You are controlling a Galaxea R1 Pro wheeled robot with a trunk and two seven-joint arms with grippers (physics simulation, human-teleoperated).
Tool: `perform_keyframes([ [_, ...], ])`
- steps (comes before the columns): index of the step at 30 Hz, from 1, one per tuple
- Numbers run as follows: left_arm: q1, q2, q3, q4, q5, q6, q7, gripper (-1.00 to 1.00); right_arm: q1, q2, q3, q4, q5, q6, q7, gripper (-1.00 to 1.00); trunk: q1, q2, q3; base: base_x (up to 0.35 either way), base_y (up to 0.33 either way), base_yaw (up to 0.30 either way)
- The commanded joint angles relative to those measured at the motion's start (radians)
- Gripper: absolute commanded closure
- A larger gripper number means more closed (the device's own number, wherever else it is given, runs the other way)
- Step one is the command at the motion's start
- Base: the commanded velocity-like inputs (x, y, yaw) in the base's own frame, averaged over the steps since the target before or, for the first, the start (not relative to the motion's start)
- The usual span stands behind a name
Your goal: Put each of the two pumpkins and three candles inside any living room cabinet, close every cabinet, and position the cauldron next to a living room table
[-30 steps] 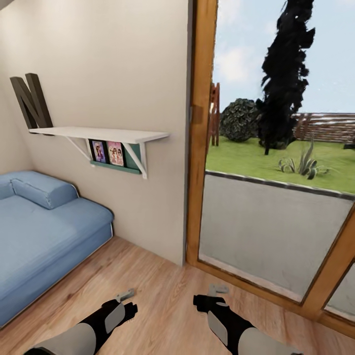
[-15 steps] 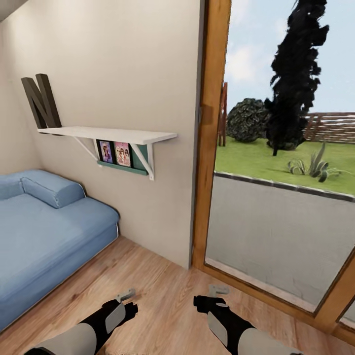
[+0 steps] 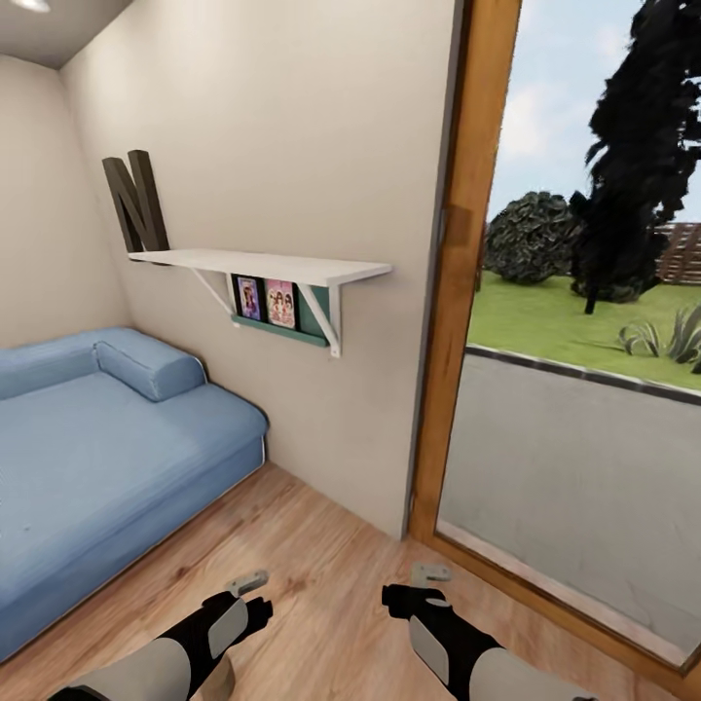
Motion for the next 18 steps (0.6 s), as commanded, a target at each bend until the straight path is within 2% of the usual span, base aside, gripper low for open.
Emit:
perform_keyframes([
  [1,0.0,0.0,-0.008,-0.002,0.008,0.004,0.007,-1.0,-0.001,-0.001,0.009,-0.003,-0.006,0.004,-0.005,-1.0,0.0,-0.001,-0.001,0.13,0.001,0.012],
  [12,0.0,0.0,-0.008,-0.002,0.007,0.003,0.007,-1.0,-0.001,-0.004,0.009,-0.003,-0.007,0.001,-0.003,-1.0,0.0,-0.001,-0.001,0.023,0.0,0.006],
  [18,0.0,-0.001,-0.008,-0.002,0.007,0.004,0.007,-1.0,-0.001,-0.002,0.009,-0.001,-0.006,0.003,-0.007,-1.0,0.0,-0.001,0.0,0.057,-0.017,0.194],
])
